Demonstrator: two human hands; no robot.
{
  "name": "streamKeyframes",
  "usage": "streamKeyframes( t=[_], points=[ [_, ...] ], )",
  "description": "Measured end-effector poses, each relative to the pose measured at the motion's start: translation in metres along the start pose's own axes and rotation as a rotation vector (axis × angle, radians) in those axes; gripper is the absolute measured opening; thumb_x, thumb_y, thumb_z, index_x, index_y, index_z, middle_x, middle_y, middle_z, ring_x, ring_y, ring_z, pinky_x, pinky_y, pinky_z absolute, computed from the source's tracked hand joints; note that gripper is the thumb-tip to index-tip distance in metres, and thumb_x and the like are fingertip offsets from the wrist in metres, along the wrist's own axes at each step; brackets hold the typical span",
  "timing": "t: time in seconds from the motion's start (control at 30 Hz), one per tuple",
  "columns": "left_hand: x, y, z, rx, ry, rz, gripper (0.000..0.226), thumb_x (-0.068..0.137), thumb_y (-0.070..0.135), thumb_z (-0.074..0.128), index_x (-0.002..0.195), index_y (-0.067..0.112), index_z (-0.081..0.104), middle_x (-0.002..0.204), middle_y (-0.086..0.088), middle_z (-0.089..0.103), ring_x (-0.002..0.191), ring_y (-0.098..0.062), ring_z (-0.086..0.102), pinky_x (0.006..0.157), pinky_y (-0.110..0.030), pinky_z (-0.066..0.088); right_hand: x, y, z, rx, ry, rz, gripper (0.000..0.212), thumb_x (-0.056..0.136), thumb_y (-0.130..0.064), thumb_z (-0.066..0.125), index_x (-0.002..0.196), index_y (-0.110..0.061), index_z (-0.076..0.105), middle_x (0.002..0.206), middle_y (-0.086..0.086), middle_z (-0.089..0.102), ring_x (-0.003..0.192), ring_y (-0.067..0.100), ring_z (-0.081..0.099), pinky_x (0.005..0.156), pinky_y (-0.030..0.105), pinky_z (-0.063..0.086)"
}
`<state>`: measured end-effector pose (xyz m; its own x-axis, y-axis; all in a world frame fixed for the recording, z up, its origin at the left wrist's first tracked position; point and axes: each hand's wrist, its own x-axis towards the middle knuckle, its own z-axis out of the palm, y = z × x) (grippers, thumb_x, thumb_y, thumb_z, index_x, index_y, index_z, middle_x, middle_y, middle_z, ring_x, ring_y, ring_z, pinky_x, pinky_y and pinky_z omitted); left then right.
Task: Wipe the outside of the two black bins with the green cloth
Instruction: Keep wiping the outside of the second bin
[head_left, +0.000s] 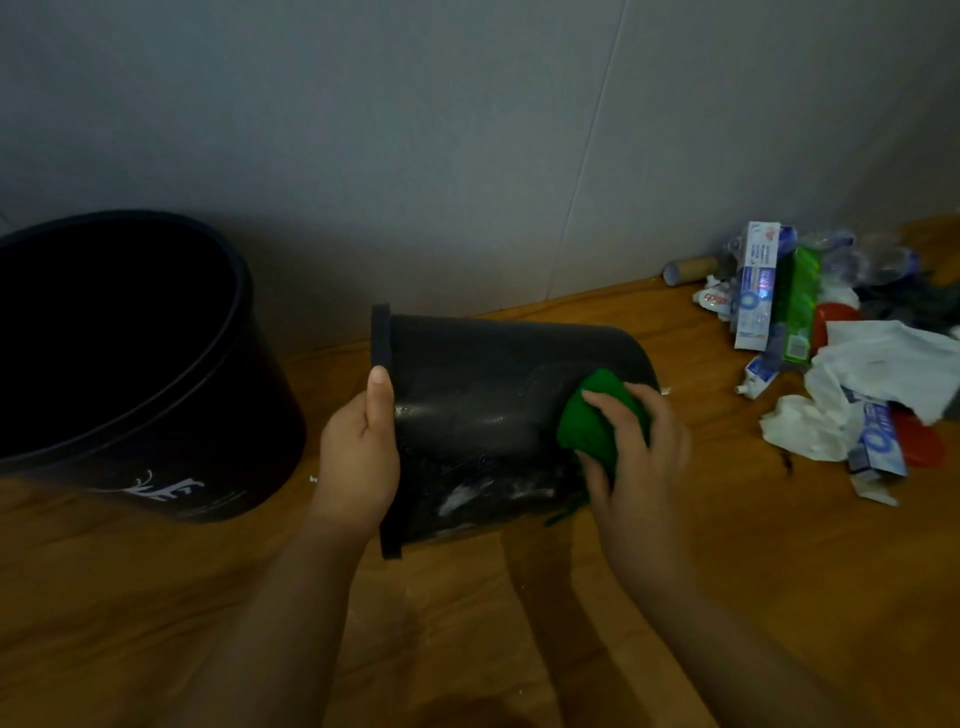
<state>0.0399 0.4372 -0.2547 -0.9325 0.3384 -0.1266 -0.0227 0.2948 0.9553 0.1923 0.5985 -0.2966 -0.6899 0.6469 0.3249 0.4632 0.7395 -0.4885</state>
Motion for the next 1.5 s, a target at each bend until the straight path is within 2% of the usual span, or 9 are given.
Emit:
streamKeyframes(
  t=[0.27, 0.47, 0.7, 0.83, 0.97, 1.1, 1.2, 1.3, 1.5],
  points=[
    [0.0, 0.0, 0.001, -0.001, 0.002, -0.005, 0.055, 0.105, 0.043, 0.027, 0.081, 0.009, 0.062, 0.077, -0.003, 0.063, 0.059, 0.005, 0.061, 0.049, -0.006, 0.043, -0.001, 0.017, -0.002, 0.012, 0.162, 0.26, 0.052, 0.085, -0.018, 0.063, 0.134, -0.022, 0.046, 0.143, 0.01, 0.035, 0.127, 0.031, 0.037, 0.097, 0.05, 0.045],
    [0.001, 0.007, -0.004, -0.001, 0.004, -0.011, 0.051, 0.106, 0.04, 0.027, 0.077, 0.013, 0.06, 0.075, -0.001, 0.06, 0.054, 0.01, 0.059, 0.046, -0.004, 0.04, 0.012, 0.009, -0.007, 0.003, 0.02, 0.023, 0.054, 0.084, -0.017, 0.066, 0.133, -0.029, 0.049, 0.146, 0.0, 0.033, 0.133, 0.027, 0.03, 0.103, 0.044, 0.039],
    [0.002, 0.006, -0.004, 0.031, 0.005, -0.02, 0.052, 0.104, 0.046, 0.026, 0.081, 0.016, 0.062, 0.078, 0.0, 0.063, 0.068, -0.003, 0.062, 0.057, -0.017, 0.044, 0.039, 0.028, -0.021, -0.041, 0.066, 0.177, 0.048, 0.092, -0.025, 0.059, 0.138, -0.028, 0.047, 0.145, 0.005, 0.036, 0.131, 0.03, 0.032, 0.102, 0.042, 0.035],
    [0.007, 0.018, -0.009, 0.015, 0.008, -0.051, 0.048, 0.105, 0.045, 0.028, 0.083, 0.018, 0.062, 0.079, 0.002, 0.061, 0.062, 0.003, 0.061, 0.048, -0.008, 0.041, 0.022, 0.029, -0.019, -0.04, 0.083, 0.132, 0.049, 0.089, -0.021, 0.063, 0.136, -0.029, 0.05, 0.144, 0.005, 0.037, 0.127, 0.029, 0.033, 0.096, 0.033, 0.033],
    [0.009, 0.023, -0.012, 0.018, -0.001, -0.072, 0.048, 0.102, 0.05, 0.029, 0.085, 0.02, 0.063, 0.082, 0.002, 0.062, 0.074, -0.004, 0.061, 0.056, -0.017, 0.041, 0.026, 0.029, -0.021, -0.05, 0.081, 0.105, 0.047, 0.09, -0.021, 0.063, 0.135, -0.028, 0.051, 0.142, 0.006, 0.039, 0.124, 0.03, 0.036, 0.094, 0.033, 0.032],
    [-0.013, 0.006, -0.013, 0.009, 0.055, 0.028, 0.047, 0.101, 0.045, 0.034, 0.07, 0.018, 0.056, 0.065, 0.006, 0.056, 0.052, 0.006, 0.056, 0.047, -0.009, 0.04, 0.031, 0.028, -0.021, -0.067, 0.067, 0.104, 0.047, 0.09, -0.022, 0.061, 0.136, -0.028, 0.05, 0.142, 0.005, 0.039, 0.125, 0.031, 0.035, 0.095, 0.037, 0.035],
    [-0.026, -0.017, -0.014, 0.08, 0.094, 0.086, 0.05, 0.096, 0.05, 0.033, 0.06, 0.019, 0.049, 0.05, 0.009, 0.05, 0.045, -0.001, 0.047, 0.049, -0.024, 0.037, 0.034, 0.028, -0.021, -0.053, 0.061, 0.105, 0.046, 0.091, -0.021, 0.061, 0.135, -0.027, 0.051, 0.142, 0.005, 0.039, 0.127, 0.032, 0.035, 0.096, 0.036, 0.033],
    [-0.024, -0.015, -0.013, 0.124, 0.094, 0.124, 0.053, 0.097, 0.049, 0.03, 0.058, 0.018, 0.047, 0.05, 0.006, 0.046, 0.044, -0.003, 0.046, 0.05, -0.029, 0.036, 0.033, 0.032, -0.021, -0.022, 0.052, 0.093, 0.046, 0.091, -0.022, 0.061, 0.136, -0.027, 0.051, 0.143, 0.004, 0.039, 0.128, 0.03, 0.034, 0.097, 0.033, 0.03],
    [-0.006, 0.007, -0.013, 0.03, 0.046, -0.025, 0.056, 0.103, 0.045, 0.032, 0.069, 0.008, 0.055, 0.063, -0.002, 0.053, 0.051, -0.002, 0.055, 0.044, -0.012, 0.041, 0.014, 0.039, -0.022, 0.06, 0.095, 0.027, 0.05, 0.087, -0.015, 0.065, 0.135, -0.024, 0.053, 0.142, 0.008, 0.041, 0.128, 0.033, 0.039, 0.101, 0.039, 0.037]
  ],
)
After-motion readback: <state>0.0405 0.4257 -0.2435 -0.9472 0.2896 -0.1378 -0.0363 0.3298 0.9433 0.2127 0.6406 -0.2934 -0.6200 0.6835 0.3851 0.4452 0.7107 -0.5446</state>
